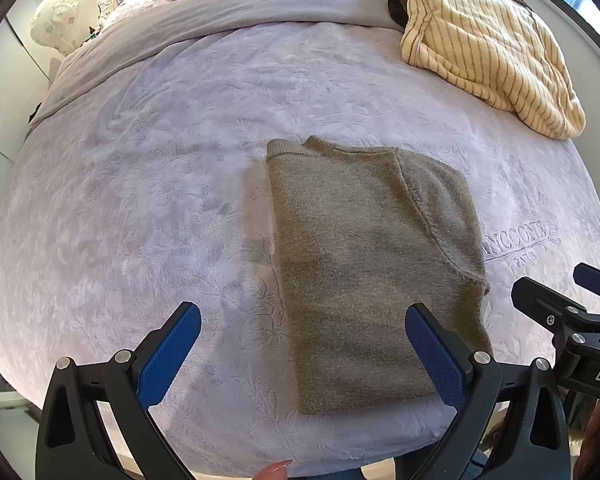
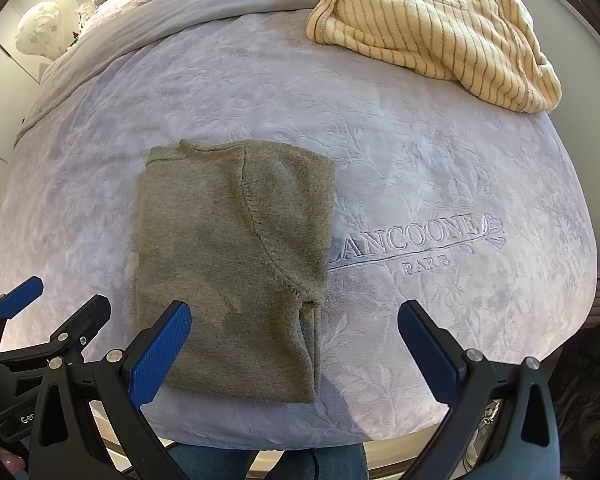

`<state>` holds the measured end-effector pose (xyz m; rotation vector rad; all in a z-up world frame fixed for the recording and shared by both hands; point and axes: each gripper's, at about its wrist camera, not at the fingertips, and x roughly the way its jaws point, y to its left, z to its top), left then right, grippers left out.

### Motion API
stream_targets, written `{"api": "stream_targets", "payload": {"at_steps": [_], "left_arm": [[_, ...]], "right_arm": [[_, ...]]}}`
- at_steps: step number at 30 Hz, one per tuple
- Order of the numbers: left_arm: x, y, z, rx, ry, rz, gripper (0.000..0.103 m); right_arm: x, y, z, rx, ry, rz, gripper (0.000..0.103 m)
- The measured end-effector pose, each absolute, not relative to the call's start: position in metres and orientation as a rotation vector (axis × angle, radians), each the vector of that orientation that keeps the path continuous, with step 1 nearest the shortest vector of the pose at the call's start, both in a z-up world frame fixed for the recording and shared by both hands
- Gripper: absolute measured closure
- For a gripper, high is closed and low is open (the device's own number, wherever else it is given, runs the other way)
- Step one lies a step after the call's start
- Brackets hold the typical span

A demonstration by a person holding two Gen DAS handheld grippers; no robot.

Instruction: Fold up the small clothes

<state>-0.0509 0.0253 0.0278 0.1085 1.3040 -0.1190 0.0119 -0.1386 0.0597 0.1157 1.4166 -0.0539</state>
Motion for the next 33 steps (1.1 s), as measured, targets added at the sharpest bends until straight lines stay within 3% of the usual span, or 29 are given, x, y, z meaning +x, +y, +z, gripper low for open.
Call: {"api": "stream_targets", "payload": {"at_steps": [33], "left_arm": [[-0.0493,0.0287,0.0252,0.114,1.308,-0.113,0.001]], "right_arm": [[0.0137,-0.1354,0.0571,0.122,1.423,-0.046,0.000]]}}
